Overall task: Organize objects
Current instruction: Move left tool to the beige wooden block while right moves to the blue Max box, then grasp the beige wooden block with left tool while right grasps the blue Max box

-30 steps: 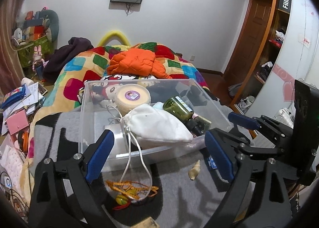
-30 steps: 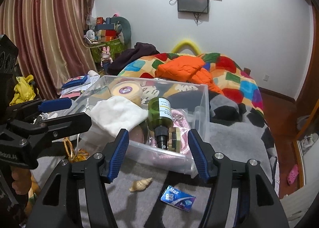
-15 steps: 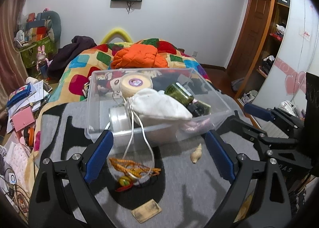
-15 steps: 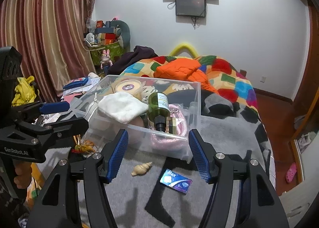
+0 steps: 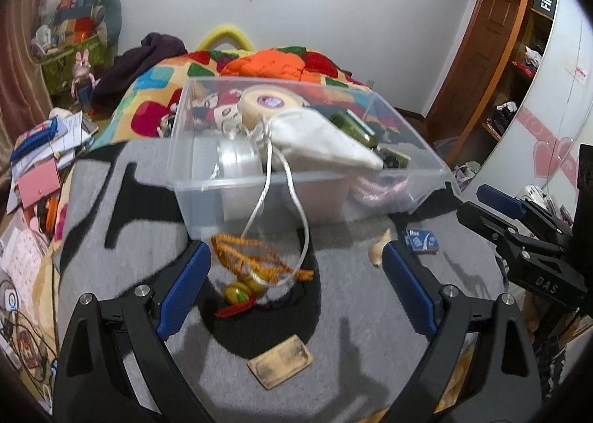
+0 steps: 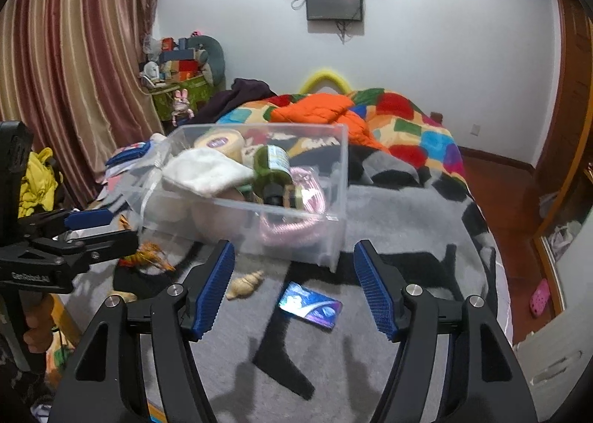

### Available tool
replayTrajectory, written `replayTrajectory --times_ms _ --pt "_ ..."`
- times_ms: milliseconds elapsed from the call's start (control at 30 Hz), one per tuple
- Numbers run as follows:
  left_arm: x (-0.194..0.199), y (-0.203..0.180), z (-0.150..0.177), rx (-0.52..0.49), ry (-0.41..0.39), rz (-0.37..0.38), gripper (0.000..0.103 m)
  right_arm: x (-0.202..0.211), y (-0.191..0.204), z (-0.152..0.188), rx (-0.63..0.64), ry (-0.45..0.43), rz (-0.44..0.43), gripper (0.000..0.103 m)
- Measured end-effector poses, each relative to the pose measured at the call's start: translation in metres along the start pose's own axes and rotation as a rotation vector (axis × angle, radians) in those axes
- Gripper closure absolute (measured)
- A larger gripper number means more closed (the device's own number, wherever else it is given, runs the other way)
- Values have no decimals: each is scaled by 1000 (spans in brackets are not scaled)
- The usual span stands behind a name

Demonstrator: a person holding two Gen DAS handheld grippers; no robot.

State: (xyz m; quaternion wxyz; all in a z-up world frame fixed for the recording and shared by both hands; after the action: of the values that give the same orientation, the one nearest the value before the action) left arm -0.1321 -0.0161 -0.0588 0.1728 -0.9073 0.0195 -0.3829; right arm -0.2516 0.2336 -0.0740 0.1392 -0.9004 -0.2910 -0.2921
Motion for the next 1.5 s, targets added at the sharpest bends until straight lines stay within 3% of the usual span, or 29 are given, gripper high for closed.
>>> replayTrajectory --times_ms 567,933,1000,1167,1300,1500 --pt "-4 15 64 -6 100 -53 8 -36 -15 46 -92 127 -6 40" --pt "-4 1 76 -92 45 -106 11 -54 -11 57 -104 174 -3 40" --pt "-3 -1 77 -110 36 -111 21 -57 -10 59 -111 177 -1 40" --pt "-3 -3 79 -125 16 -128 31 -58 -3 57 -106 168 10 41" --pt "-2 -2 79 -127 6 -133 44 -60 1 56 -90 165 30 53" --pt "1 -3 80 -127 7 -113 58 -58 4 56 -80 158 24 55"
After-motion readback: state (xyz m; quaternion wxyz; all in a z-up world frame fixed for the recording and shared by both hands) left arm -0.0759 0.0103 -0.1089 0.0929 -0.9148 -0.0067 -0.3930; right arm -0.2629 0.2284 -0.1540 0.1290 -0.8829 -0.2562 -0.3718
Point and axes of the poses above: each gripper's, at about its wrist camera, not at the fingertips, and x roughly against the way its jaws point, y to its left, z to its underside, the point moved 6 cm from there along -x, roughly the way its jaws point, and after that the axes turned 9 degrees about x, right-handed, at the moved point
